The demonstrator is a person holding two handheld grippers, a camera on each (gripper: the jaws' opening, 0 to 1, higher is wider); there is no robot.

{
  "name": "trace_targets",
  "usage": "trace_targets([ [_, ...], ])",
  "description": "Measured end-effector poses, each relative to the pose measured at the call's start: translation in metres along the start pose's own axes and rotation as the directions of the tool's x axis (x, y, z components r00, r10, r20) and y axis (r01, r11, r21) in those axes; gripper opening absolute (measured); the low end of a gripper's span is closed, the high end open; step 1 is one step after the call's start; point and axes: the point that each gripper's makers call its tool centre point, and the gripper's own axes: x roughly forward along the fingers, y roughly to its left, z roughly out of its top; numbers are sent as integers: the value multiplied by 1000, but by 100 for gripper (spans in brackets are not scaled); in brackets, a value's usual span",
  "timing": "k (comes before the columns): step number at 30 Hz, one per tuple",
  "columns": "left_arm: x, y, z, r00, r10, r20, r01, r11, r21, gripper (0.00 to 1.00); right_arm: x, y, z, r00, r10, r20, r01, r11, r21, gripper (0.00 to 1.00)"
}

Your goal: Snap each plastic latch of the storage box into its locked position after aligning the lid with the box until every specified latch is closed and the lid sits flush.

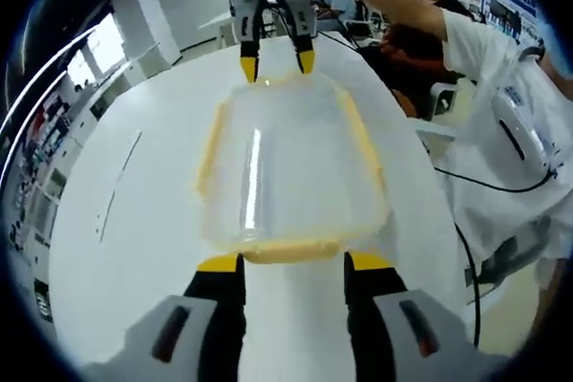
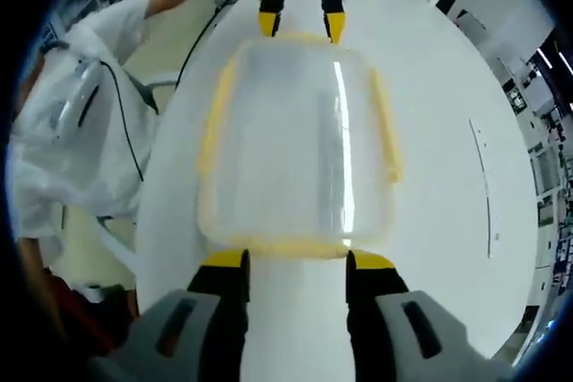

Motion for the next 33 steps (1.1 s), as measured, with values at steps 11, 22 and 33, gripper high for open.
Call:
trace_targets([
  [11, -39, 3, 35, 988, 64, 139, -68, 997, 25, 44, -34, -3, 21, 993, -36, 111, 36, 999, -1, 44],
  [22, 0, -12, 58, 1000, 14, 13, -16, 994, 104, 33, -11, 5, 62, 996, 25, 83, -19, 998, -67, 31],
  [33, 6, -31, 51, 997, -70, -27, 72, 995, 72, 13, -6, 15, 65, 995, 83, 61, -80, 996, -39, 22],
])
